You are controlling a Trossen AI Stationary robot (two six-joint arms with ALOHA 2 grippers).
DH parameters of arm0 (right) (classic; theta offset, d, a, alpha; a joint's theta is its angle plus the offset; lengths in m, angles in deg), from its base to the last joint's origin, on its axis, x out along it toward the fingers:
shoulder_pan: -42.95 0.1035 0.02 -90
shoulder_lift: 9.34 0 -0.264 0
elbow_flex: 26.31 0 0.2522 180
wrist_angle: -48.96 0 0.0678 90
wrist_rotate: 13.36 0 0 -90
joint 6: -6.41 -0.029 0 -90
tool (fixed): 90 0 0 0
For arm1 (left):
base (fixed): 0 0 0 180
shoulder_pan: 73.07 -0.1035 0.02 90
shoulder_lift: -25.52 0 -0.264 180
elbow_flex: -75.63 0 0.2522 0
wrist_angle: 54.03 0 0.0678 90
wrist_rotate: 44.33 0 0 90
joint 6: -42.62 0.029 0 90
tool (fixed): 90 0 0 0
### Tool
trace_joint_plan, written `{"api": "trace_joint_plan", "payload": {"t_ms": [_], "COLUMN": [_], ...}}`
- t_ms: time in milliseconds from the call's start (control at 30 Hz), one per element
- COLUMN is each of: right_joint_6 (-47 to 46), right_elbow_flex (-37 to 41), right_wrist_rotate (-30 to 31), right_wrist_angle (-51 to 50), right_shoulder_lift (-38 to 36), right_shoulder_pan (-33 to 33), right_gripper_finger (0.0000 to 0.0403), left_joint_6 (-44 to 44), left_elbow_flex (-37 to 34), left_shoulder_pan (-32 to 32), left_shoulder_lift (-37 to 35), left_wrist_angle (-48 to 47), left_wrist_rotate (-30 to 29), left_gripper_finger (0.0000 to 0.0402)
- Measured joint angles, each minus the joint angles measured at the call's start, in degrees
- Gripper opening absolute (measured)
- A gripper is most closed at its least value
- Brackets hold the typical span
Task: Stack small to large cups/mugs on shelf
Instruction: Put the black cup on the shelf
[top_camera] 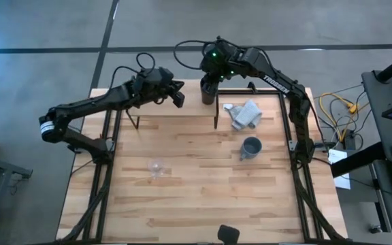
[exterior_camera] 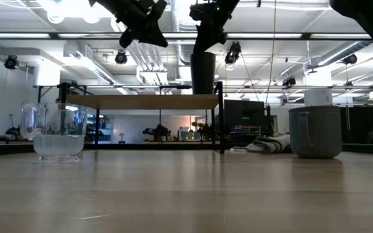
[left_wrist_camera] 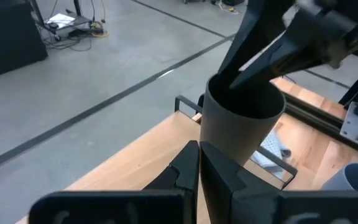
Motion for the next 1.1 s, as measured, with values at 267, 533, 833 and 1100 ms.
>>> {"api": "trace_joint_plan", "payload": {"t_ms": [267,533,833,1100], "right_joint_6": [0.7,-0.27,-2.75,-2.9], "right_elbow_flex": [0.07,0.22,2.36,5.88], "right_wrist_rotate": [3.12,2.49,-0.32,-0.37], "right_wrist_angle": [1.15,-0.89,0.26,4.6], "right_shoulder_lift": [0.96,1.0,1.02,1.04], "right_shoulder_pan": [-0.02,-0.02,0.03,0.23], "right_gripper_finger": [0.001,0.0008,0.0008,0.0008], "left_joint_6": [0.02,0.04,0.08,2.6], "left_elbow_flex": [0.0,0.0,0.0,0.0], "left_shoulder_pan": [0.02,0.01,0.01,0.0], "left_shoulder_lift": [-2.46,-2.57,-2.57,-2.57], "left_wrist_angle": [0.26,0.2,0.22,0.26], "left_wrist_rotate": [0.0,0.02,0.03,0.04], "left_gripper_finger": [0.0,0.0,0.0,0.0]}}
